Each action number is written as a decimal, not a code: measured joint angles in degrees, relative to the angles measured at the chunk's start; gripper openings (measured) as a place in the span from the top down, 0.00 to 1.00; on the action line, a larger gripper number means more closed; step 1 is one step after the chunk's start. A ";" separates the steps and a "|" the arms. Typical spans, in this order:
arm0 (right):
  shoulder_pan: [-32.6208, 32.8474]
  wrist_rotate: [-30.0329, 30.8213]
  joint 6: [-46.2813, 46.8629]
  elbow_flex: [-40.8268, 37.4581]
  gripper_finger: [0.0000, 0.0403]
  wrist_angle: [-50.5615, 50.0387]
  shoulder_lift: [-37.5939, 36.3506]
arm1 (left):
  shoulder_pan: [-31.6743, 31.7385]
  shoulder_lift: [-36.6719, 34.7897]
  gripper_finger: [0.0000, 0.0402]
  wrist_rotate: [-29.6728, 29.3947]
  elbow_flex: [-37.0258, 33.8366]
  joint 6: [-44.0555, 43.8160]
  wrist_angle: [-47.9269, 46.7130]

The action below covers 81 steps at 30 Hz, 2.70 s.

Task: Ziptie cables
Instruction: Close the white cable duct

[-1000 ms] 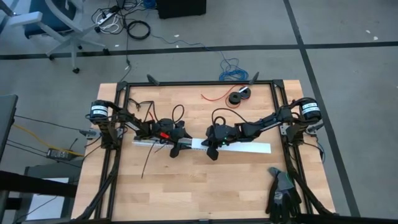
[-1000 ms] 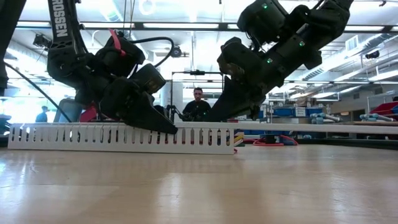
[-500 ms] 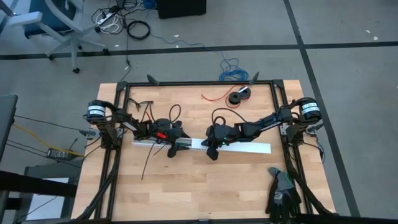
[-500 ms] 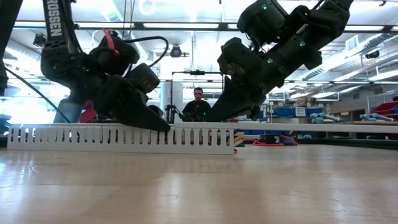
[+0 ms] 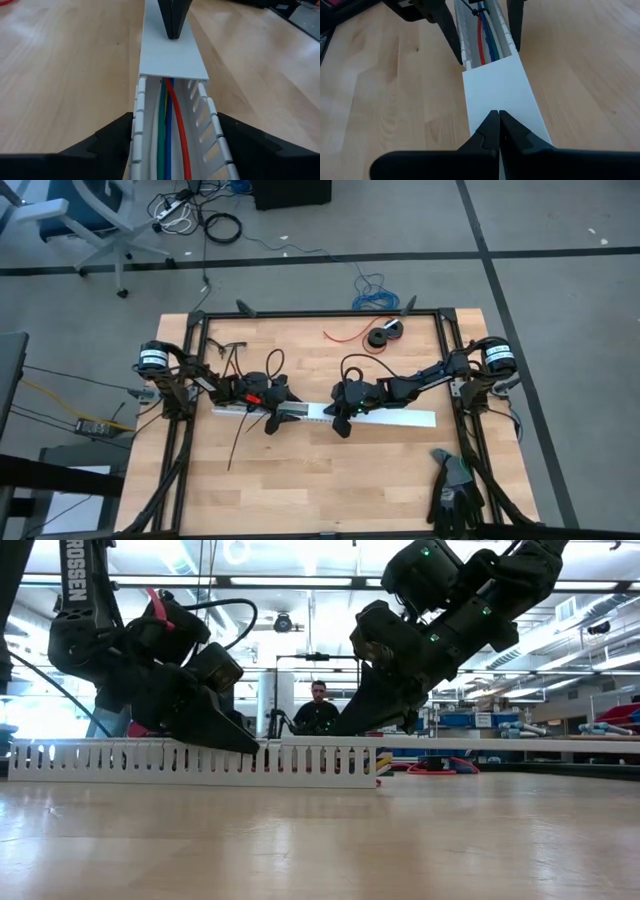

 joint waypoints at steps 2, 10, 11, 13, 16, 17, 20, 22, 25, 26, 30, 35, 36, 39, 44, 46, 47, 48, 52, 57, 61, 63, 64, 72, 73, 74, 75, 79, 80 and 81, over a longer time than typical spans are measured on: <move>0.00 0.00 0.00 -0.02 1.00 0.54 0.00 | 0.00 0.00 0.31 -0.73 0.07 0.12 -0.07; 0.00 0.04 -1.56 -0.15 1.00 3.69 0.11 | 0.00 0.00 0.42 -1.75 0.12 0.21 0.03; 0.00 0.04 -2.25 -0.15 1.00 4.38 0.11 | 0.00 0.00 0.42 -1.84 0.12 0.20 0.03; 0.02 0.04 -3.46 -0.15 1.00 5.50 -0.13 | 0.00 0.00 0.42 -1.83 0.12 0.20 0.04; 0.71 1.73 -3.77 -0.15 1.00 3.80 -2.29 | 0.00 0.02 0.43 -1.85 0.14 0.20 0.10; 1.05 2.58 -3.76 -0.15 1.00 2.35 -3.32 | 0.00 0.02 0.43 -1.85 0.14 0.20 0.12; 1.90 3.48 -1.81 -0.12 1.00 -4.54 -6.18 | 0.00 0.04 0.43 -1.85 0.16 0.20 0.18; 2.50 3.48 0.63 -0.12 1.00 -9.67 -7.25 | 0.00 0.04 0.43 -1.85 0.16 0.20 0.25; 2.80 3.51 3.51 -0.12 1.00 -14.11 -6.87 | 0.00 0.07 0.43 -1.87 0.16 0.15 0.34; 2.78 3.60 4.12 -0.05 1.00 -13.76 -6.23 | 0.00 0.07 0.43 -1.85 0.16 -0.02 0.36; 1.14 1.47 3.22 0.09 1.00 -5.67 -1.71 | 0.00 0.07 0.43 -2.20 0.12 -0.09 0.41; 0.00 0.04 1.26 0.05 1.00 -0.09 0.46 | 0.00 0.07 0.43 -2.36 0.09 -0.20 0.50; 0.00 0.04 1.12 0.05 1.00 -0.11 0.44 | 0.00 0.07 0.43 -2.37 0.09 -0.22 0.53; 0.00 0.04 1.06 0.05 1.00 -0.16 0.44 | 0.00 0.07 0.43 -2.37 0.09 -0.02 0.56; 0.15 0.07 1.05 0.05 1.00 -0.16 0.44 | 0.00 0.09 0.38 -1.67 0.12 -0.01 0.50; 0.15 0.07 1.07 0.05 1.00 -0.14 0.44 | 0.02 0.10 0.34 -1.37 0.12 -0.09 0.42; 0.15 0.04 1.14 0.03 1.00 -0.15 0.44 | 0.02 0.11 0.33 -1.30 0.12 -0.22 0.39; 0.13 0.04 1.27 0.03 1.00 -0.16 0.44 | 0.07 0.11 0.32 -1.27 0.12 -0.80 0.37; 0.13 0.03 1.29 0.01 1.00 -0.41 0.45 | 0.65 0.10 0.31 -1.01 -0.27 -1.21 0.97; 0.09 -0.50 2.19 0.01 1.00 -0.64 0.48 | 0.98 -0.58 0.31 -0.86 -3.92 -1.59 6.57; 0.11 -0.50 2.24 0.01 1.00 -0.81 0.48 | 0.98 -2.06 0.32 -2.27 -8.50 -1.81 14.17; 0.08 -0.52 2.27 0.01 1.00 -0.83 0.48 | 1.01 -2.12 0.32 -2.79 -10.71 -1.83 16.46; 0.02 -0.54 2.30 0.01 1.00 -0.81 0.48 | 0.99 -2.09 0.32 -2.93 -11.59 -1.92 16.83; -0.18 -0.59 2.34 0.01 1.00 -0.75 0.48 | 0.16 -2.10 0.32 -2.96 -11.63 -2.78 14.69; -0.22 -0.65 2.35 -0.01 1.00 -0.69 0.48 | 0.05 -2.09 0.32 -2.97 -11.12 -2.48 13.94; -0.22 -0.66 2.36 -0.02 1.00 -0.61 0.48 | 0.00 -2.10 0.32 -2.92 -10.57 -1.70 12.97; -0.22 -0.66 2.36 -0.02 1.00 -0.57 0.48 | -0.05 -2.11 0.32 -2.89 -10.03 -1.29 11.69; -0.22 -0.69 2.36 -0.04 1.00 -0.57 0.48 | -0.12 -2.24 0.32 -2.90 -8.28 -1.14 8.19; -0.22 -0.68 2.36 -0.04 1.00 -0.57 0.48 | -0.13 -2.23 0.32 -2.90 -8.23 -1.14 8.27; -0.22 -0.68 2.36 -0.04 1.00 -0.57 0.48 | -0.14 -2.19 0.32 -2.89 -8.26 -1.16 8.58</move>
